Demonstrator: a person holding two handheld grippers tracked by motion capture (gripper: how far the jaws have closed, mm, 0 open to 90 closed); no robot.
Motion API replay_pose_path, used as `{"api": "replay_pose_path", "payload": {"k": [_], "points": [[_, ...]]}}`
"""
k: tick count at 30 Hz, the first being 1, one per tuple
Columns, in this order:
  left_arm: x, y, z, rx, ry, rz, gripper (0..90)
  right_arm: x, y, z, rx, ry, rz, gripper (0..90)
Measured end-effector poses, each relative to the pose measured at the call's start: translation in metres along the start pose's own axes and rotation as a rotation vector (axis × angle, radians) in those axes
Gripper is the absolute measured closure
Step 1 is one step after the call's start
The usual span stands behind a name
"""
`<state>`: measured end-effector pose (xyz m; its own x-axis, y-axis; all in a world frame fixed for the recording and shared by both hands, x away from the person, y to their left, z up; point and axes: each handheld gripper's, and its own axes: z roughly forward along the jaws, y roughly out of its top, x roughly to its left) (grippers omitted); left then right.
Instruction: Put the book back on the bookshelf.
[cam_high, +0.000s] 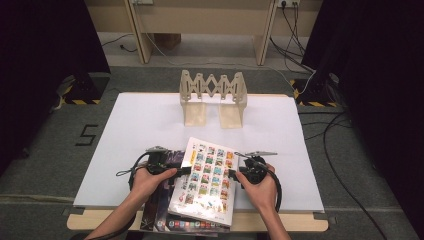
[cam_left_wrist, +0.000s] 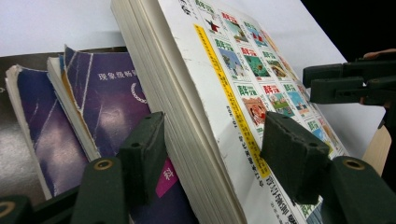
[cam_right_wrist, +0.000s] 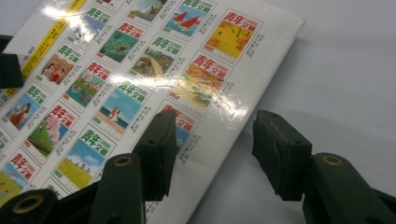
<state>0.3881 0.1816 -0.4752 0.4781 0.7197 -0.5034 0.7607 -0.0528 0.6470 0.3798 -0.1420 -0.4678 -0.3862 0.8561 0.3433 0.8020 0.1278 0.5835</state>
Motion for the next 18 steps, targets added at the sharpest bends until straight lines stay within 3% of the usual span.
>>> {"api": "replay_pose_path", "payload": {"k": [3, 8, 10, 14, 16, 18], "points": [[-0.001, 0.000, 0.000, -0.001, 0.011, -0.006, 43.1, -0.001, 0.001, 0.004, 0.011, 0.043, 0.037, 46.8], [-0.003, -0.001, -0.007, -0.023, 0.012, -0.050, 50.8, 0.000, 0.002, 0.004, 0.018, 0.038, 0.036, 46.7], [-0.006, -0.003, -0.010, -0.029, -0.003, -0.073, 53.6, 0.001, 0.001, 0.005, 0.015, 0.032, 0.038, 46.5], [-0.011, -0.012, -0.014, -0.019, -0.041, -0.163, 56.8, 0.000, 0.001, 0.005, 0.014, 0.023, 0.047, 46.4], [-0.013, -0.018, -0.011, -0.001, -0.105, -0.225, 58.6, 0.001, 0.001, 0.005, 0.011, 0.021, 0.054, 46.4], [-0.016, -0.022, -0.008, 0.006, -0.087, -0.200, 59.1, 0.001, 0.000, 0.005, 0.001, 0.017, 0.063, 46.8]]}}
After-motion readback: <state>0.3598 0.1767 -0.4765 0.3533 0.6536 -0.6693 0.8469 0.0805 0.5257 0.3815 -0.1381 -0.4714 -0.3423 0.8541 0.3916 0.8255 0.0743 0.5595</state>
